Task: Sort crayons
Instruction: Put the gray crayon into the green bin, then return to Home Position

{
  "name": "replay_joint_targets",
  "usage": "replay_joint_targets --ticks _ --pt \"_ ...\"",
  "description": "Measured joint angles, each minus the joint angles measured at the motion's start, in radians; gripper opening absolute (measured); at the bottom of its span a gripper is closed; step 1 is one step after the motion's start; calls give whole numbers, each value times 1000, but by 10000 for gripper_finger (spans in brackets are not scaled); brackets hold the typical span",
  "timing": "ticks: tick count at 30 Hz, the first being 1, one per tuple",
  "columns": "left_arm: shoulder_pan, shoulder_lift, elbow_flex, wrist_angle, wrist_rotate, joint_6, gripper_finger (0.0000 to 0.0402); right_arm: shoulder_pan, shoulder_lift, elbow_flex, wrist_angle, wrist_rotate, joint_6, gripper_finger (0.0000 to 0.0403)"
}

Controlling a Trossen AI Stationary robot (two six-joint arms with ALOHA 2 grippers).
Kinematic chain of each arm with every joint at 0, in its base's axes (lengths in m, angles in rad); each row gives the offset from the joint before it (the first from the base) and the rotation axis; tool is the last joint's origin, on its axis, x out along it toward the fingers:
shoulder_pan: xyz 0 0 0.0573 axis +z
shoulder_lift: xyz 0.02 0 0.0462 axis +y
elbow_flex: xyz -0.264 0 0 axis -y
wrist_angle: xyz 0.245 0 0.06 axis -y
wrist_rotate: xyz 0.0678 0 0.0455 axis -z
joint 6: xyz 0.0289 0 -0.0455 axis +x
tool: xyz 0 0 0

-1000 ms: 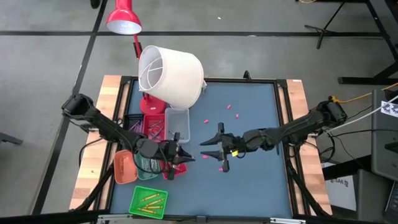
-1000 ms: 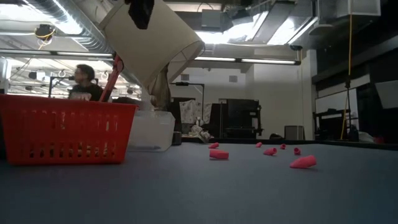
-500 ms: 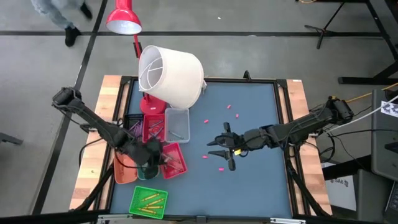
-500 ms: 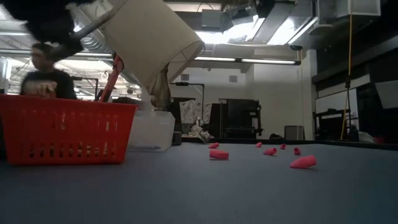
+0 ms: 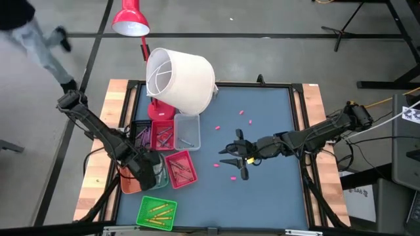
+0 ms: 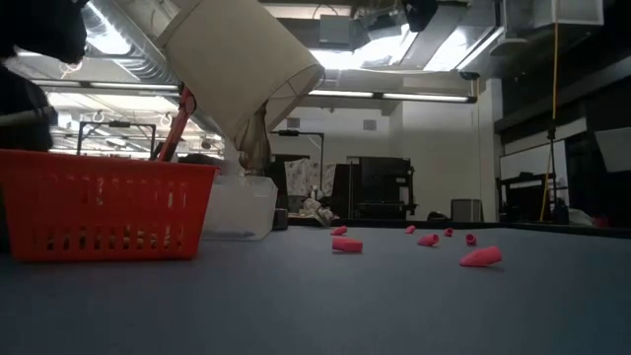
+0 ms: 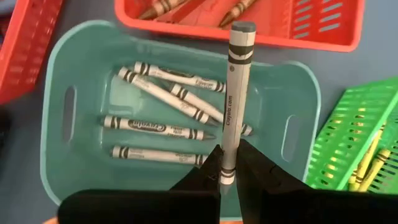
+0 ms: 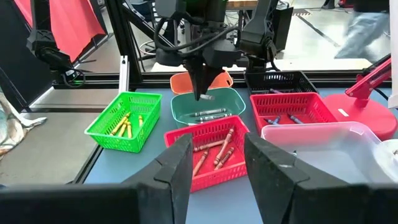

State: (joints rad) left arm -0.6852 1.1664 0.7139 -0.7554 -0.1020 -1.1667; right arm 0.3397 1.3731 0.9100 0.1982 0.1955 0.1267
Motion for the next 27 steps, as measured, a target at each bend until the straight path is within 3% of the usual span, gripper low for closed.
replay_joint_targets --ticks 5,13,18,22,27 --pt "-11 0 0 -5 0 -25 17 0 0 0 0 0 0 143" --pt "-11 0 0 -15 -20 -61 71 0 0 0 0 0 0 143" --pt "-11 0 0 3 -67 -55 81 0 0 0 1 1 0 143" --pt "2 0 0 103 -170 -31 82 0 -9 0 1 1 0 143" --pt "46 -25 0 330 -273 168 68 0 -63 0 0 0 1 143"
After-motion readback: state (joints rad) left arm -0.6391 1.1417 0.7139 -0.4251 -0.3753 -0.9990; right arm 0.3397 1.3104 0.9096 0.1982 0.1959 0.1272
